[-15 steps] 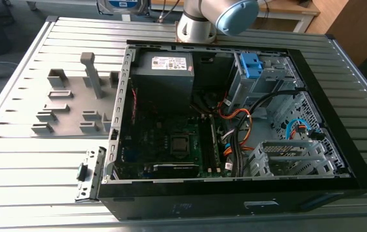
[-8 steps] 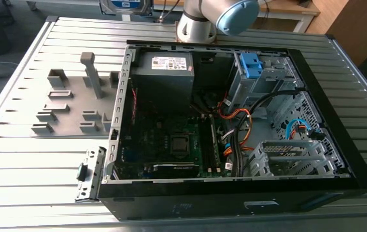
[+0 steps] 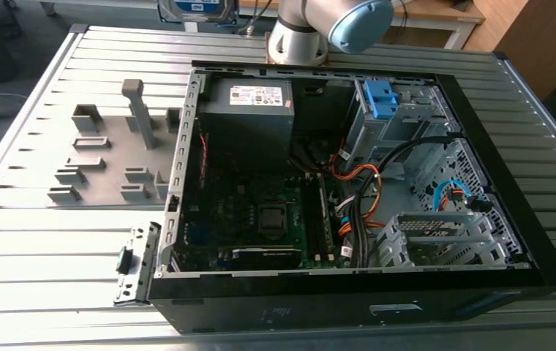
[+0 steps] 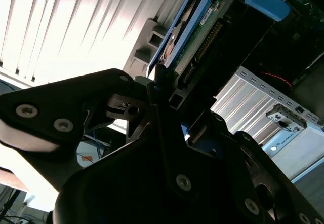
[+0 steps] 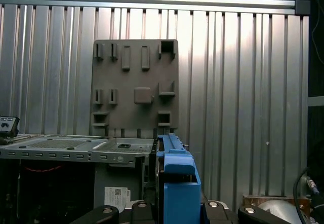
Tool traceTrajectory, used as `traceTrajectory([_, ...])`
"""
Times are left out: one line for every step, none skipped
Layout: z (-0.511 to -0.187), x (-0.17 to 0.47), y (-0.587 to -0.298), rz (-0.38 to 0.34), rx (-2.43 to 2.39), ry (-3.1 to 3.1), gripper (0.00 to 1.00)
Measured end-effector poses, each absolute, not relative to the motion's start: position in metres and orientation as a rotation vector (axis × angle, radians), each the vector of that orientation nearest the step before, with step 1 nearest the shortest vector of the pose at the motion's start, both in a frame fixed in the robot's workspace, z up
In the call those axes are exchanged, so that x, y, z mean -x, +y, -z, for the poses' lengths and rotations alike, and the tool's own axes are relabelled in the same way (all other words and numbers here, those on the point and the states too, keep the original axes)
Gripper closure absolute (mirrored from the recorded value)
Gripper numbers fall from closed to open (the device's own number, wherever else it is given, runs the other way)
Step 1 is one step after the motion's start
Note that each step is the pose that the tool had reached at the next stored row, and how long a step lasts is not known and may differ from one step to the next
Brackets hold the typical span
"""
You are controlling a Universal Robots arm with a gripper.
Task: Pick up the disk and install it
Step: 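Pick up the disk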
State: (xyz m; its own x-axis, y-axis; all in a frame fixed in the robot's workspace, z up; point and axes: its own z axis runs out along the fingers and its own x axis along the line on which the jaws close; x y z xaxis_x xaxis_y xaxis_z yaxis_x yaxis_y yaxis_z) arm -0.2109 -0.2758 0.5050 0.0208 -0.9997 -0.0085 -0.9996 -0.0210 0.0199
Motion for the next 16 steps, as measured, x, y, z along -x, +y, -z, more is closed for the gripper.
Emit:
traceTrajectory([-0.505, 0.210, -0.276, 0.031, -2.239, -2.192, 0.64])
traceTrajectory([-0.505, 0.209, -0.276, 0.031, -2.238, -2.192, 0.64])
traceTrajectory([-0.505, 0.208, -0.276, 0.031, -2.239, -2.192, 0.64])
traceTrajectory([-0.505, 0.207, -0.276, 0.031, -2.238, -2.192, 0.64])
traceTrajectory([-0.505, 0.206, -0.276, 0.031, -2.238, -2.192, 0.64])
traceTrajectory([-0.505, 0.204, -0.276, 0.031, -2.239, -2.192, 0.64])
traceTrajectory([-0.505, 0.203, -0.276, 0.031, -2.239, -2.192, 0.64])
traceTrajectory([-0.505, 0.202, -0.276, 0.031, -2.239, -2.192, 0.64])
traceTrajectory([-0.505, 0.201, -0.276, 0.031, -2.239, -2.192, 0.64])
traceTrajectory([-0.505, 0.199, -0.276, 0.031, -2.239, -2.192, 0.64])
traceTrajectory([-0.505, 0.198, -0.276, 0.031, -2.239, -2.192, 0.64])
traceTrajectory([-0.505, 0.197, -0.276, 0.032, -2.238, -2.192, 0.64])
traceTrajectory([-0.505, 0.195, -0.276, 0.032, -2.238, -2.192, 0.64])
traceTrajectory([-0.505, 0.193, -0.276, 0.032, -2.238, -2.192, 0.64])
traceTrajectory([-0.505, 0.192, -0.276, 0.032, -2.238, -2.192, 0.64])
traceTrajectory([-0.505, 0.190, -0.276, 0.032, -2.238, -2.192, 0.64])
